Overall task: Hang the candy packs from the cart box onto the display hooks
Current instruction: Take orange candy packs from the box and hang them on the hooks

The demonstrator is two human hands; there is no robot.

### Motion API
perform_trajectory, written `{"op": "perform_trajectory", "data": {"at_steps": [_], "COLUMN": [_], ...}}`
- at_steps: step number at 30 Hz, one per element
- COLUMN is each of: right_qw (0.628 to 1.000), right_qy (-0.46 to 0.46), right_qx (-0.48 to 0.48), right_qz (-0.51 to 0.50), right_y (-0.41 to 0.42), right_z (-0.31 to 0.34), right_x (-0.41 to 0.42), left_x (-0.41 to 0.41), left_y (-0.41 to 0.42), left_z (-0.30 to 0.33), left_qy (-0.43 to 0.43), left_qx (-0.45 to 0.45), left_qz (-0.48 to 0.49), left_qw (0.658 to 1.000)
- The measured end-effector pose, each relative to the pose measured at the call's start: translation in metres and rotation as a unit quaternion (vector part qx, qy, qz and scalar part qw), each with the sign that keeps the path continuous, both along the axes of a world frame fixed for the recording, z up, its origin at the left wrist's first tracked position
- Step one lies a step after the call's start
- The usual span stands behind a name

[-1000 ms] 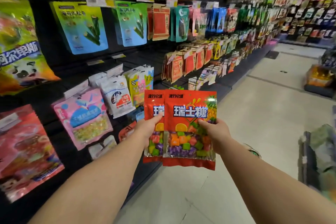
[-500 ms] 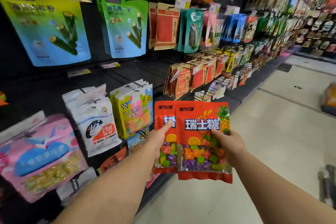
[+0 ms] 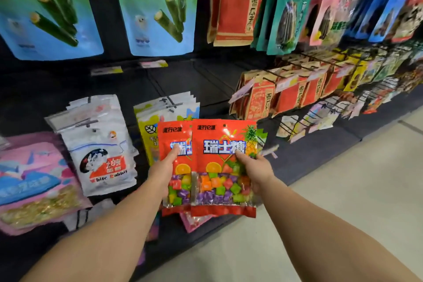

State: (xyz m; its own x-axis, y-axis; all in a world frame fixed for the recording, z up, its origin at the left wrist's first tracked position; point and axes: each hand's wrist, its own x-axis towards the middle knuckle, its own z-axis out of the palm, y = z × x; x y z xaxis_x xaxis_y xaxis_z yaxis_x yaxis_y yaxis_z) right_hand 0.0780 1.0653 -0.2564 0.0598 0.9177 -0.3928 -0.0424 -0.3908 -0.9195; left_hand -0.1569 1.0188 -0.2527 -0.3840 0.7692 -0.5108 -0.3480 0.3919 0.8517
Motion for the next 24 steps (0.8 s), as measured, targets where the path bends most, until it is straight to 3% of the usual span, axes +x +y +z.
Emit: {"op": "perform_trajectory", "data": {"at_steps": [6, 10, 17, 24], "right_qw": [0.996, 0.992, 0.98, 0.969], "right_qy": [-0.033, -0.039, -0.034, -0.027], "right_qx": [-0.017, 0.009, 0.025, 0.028], "right_qz": [0.086, 0.119, 0.193, 0.242], "right_y": [0.068, 0.136, 0.144, 0.172], "right_z": [0.017, -0.022, 0.02, -0.012], "right_x": [0.038, 0.064, 0.07, 0.068], "left_x": [0.046, 0.069, 0.085, 0.086], "left_y": [0.024, 0.028, 0.018, 0.008], "left_z": [-0.024, -0.025, -0.027, -0.031], "left_qy": [0.055, 0.059, 0.052, 0.031], "left_qx": [-0.017, -0.033, -0.031, -0.014], "left_qz": [0.14, 0.207, 0.269, 0.274], "left_qw": [0.988, 0.976, 0.961, 0.961]}}
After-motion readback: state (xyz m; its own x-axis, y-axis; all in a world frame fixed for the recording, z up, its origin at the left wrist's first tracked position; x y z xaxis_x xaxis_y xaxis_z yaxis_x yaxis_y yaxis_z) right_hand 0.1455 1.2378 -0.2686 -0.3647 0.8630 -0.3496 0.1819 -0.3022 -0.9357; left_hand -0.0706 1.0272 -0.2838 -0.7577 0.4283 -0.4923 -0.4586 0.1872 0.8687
